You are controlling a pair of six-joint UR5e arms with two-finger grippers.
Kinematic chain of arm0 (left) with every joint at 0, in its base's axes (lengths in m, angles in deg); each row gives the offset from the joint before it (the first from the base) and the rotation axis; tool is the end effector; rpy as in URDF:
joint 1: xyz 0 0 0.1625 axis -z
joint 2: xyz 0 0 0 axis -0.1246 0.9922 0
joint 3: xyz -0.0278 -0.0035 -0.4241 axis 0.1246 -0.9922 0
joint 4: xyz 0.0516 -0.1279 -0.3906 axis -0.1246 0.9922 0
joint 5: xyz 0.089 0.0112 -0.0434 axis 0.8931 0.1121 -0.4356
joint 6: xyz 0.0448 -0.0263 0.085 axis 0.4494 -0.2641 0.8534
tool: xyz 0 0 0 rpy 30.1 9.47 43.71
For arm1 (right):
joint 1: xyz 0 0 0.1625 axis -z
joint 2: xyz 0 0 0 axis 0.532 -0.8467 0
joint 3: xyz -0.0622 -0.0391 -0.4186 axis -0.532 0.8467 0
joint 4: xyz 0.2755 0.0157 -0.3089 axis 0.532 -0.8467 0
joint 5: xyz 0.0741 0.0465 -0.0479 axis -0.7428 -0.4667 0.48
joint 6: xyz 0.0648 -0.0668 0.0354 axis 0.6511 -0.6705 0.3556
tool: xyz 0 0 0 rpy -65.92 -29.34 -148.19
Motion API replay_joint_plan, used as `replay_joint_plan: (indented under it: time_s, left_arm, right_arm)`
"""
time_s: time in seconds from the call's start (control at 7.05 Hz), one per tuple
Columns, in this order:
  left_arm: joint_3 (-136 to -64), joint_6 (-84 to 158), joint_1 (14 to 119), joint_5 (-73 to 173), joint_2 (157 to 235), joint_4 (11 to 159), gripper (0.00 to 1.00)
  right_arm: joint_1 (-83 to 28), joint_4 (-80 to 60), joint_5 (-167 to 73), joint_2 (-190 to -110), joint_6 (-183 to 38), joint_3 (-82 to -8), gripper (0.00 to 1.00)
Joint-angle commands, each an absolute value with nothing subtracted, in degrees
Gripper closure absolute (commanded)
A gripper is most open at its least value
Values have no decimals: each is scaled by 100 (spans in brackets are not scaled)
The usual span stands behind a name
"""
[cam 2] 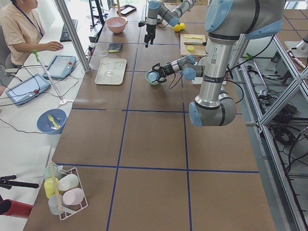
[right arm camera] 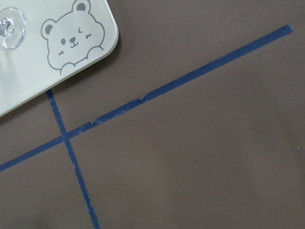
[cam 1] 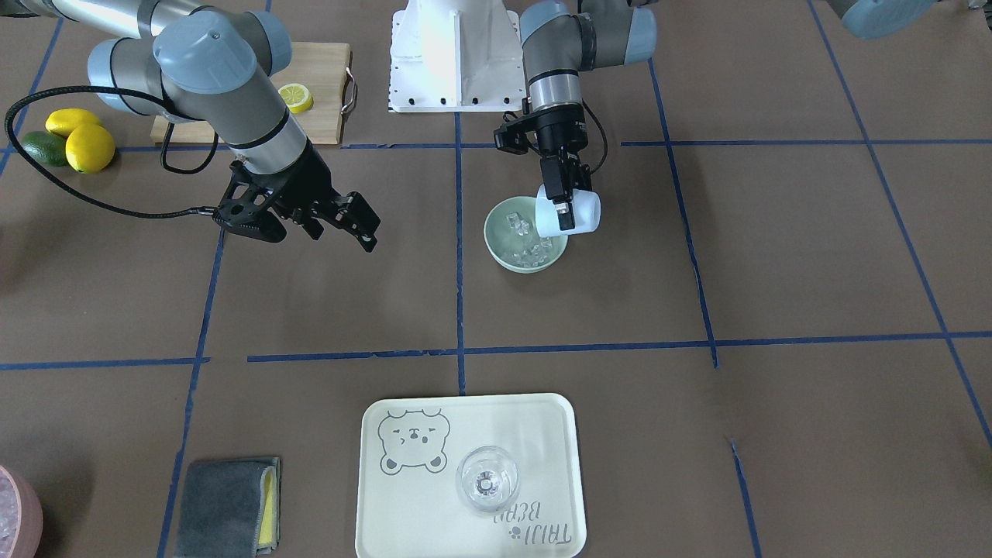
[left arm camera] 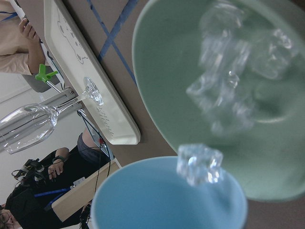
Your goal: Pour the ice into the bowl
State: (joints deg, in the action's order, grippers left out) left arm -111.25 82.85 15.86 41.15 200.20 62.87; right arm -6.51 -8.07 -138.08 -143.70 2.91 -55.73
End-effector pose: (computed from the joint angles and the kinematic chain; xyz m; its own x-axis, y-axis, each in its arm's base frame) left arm 0.5574 -0.3072 0.2929 0.1455 0.4147 0.8983 -0.9707 -0.1154 0.2106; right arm -0.4266 -0.4597 0.2608 0.4328 0.3909 0.8124 -0.3240 0.9083 -0.2645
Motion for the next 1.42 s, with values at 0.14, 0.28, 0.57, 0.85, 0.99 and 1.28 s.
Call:
replay_joint_plan:
  time_s: [0.14,0.28,0.57,0.85,0.99,1.28]
  left_arm:
    - [-11237,7873,1621,4113,20013,6235,100]
    - [-11255,7339,1647,4105,19935,6227,100]
    - [-11334,6399,1682,4052,19594,6209,100]
    - [-11938,4881,1691,3781,18673,6209,100]
    - [-11941,3680,1691,3762,18425,6209,100]
    - [-11827,924,1691,3683,18118,6209,100]
  right_arm:
    - [-697,-807,-13817,-14377,291,-5573,0]
    - [-732,-807,-13835,-14368,291,-5581,0]
    - [-741,-807,-13835,-14360,291,-5581,0]
    - [-741,-807,-13844,-14360,291,-5599,0]
    - [-741,-807,-13844,-14360,291,-5608,0]
    - [-741,-799,-13852,-14360,300,-5643,0]
